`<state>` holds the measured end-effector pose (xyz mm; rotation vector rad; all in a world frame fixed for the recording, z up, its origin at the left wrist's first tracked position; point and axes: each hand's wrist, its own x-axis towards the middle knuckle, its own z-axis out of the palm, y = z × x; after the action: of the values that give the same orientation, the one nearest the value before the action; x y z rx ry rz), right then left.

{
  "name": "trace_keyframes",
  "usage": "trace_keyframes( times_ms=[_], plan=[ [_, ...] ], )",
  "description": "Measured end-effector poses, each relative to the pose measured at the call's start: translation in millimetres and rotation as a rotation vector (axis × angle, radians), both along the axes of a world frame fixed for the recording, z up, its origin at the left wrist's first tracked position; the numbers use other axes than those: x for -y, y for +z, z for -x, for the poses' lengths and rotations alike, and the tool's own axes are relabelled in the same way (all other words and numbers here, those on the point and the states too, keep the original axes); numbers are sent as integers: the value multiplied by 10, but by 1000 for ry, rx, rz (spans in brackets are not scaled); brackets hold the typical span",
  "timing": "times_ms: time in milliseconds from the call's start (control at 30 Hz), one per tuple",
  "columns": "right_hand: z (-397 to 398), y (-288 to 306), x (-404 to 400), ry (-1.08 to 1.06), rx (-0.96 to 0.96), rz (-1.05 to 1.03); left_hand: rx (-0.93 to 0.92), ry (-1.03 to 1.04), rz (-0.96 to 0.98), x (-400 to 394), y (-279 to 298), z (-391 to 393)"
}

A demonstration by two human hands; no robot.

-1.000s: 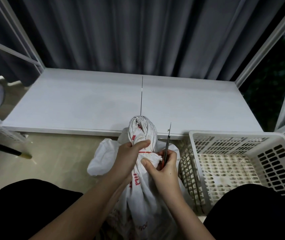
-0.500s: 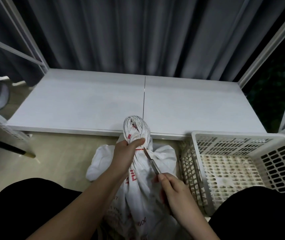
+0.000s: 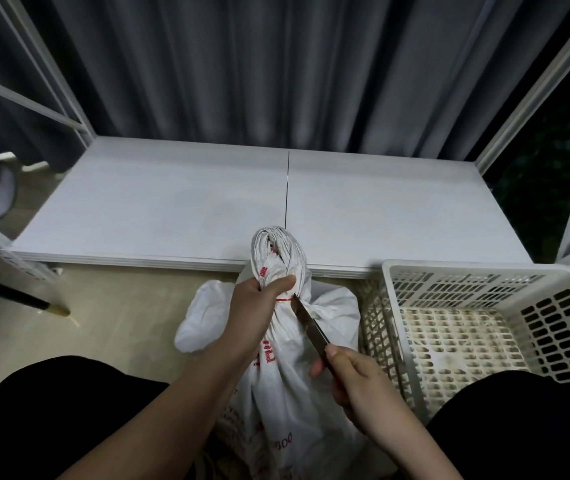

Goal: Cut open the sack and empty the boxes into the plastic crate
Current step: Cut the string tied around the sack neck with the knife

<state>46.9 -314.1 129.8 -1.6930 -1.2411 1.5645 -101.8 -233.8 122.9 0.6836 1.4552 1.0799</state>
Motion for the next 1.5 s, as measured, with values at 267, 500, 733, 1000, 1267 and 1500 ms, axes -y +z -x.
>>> trace_keyframes(
  times_ms=[267,500,733,1000,1267,1500],
  plan=[
    [21,-6,-5,9,29,7,28,5,10,-2,-12,12],
    [-5,10,-2,47,127,-29,16,21,12,-13,-28,9],
    [-68,125,-20,166,410,-126,-45,40,26,-7,-37,-26],
    [-64,236,-26,254,530,-128,-76,49,27,-34,-56,-48],
    [-35,76,-19,168,405,-93,-119,41,15,-40,-79,-37],
    [0,-50,-20,73,210,-49,-152,32,-9,-20,-92,-37]
  ],
)
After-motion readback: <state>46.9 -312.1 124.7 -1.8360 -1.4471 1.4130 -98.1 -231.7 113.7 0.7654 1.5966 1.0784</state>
